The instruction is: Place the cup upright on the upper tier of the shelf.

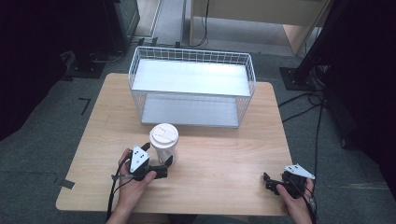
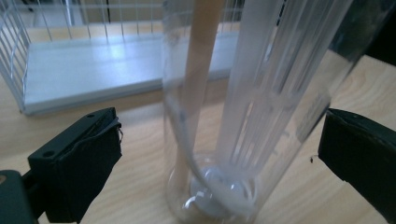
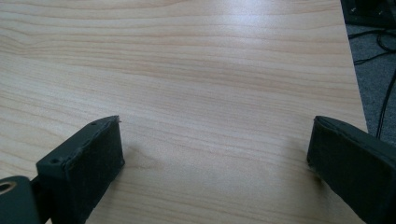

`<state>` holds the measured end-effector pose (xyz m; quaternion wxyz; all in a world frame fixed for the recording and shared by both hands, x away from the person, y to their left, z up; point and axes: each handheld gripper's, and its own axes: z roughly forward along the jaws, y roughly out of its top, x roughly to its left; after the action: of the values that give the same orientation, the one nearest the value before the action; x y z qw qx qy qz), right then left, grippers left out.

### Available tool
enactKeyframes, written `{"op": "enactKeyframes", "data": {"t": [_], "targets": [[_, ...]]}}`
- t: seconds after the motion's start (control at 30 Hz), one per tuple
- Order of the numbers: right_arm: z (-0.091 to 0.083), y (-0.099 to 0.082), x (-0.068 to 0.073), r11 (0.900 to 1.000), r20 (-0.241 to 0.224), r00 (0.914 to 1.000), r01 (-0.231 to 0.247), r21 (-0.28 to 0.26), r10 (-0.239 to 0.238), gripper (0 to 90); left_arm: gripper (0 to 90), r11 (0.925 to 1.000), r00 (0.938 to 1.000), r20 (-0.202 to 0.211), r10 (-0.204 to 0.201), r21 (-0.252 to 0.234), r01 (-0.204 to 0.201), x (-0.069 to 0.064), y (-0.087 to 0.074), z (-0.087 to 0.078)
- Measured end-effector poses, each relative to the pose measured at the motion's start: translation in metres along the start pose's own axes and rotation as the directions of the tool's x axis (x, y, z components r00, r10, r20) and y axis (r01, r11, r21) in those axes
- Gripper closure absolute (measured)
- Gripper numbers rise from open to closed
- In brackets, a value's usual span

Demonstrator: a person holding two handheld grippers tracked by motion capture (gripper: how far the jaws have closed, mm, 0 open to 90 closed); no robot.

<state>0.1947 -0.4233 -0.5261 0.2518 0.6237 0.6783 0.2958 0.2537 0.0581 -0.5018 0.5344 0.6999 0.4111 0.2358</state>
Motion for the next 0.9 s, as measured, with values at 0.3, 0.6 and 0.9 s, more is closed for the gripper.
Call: {"op": "enactKeyframes", "data": {"t": [0.3,0.6,0.9], "targets": [[0.0,0.0,0.0,1.0,0.0,1.0,0.0,0.0,0.0,3.4,2.6,0.9961,0.999,-0.03,0.035,-0.08,-0.037,-0.01,0.008,0.008],[0.0,0.0,0.0,1.0,-0.001,1.0,-0.001,-0.002,0.001,3.4,7.9,0.9901,0.9986,-0.047,0.023,-0.137,-0.029,-0.013,0.019,0.012],[0.0,0.0,0.0,1.0,-0.001,1.0,-0.001,-0.002,0.001,3.4,13.6,0.9811,0.9958,-0.08,0.045,-0.185,-0.059,-0.019,0.03,0.013]]}}
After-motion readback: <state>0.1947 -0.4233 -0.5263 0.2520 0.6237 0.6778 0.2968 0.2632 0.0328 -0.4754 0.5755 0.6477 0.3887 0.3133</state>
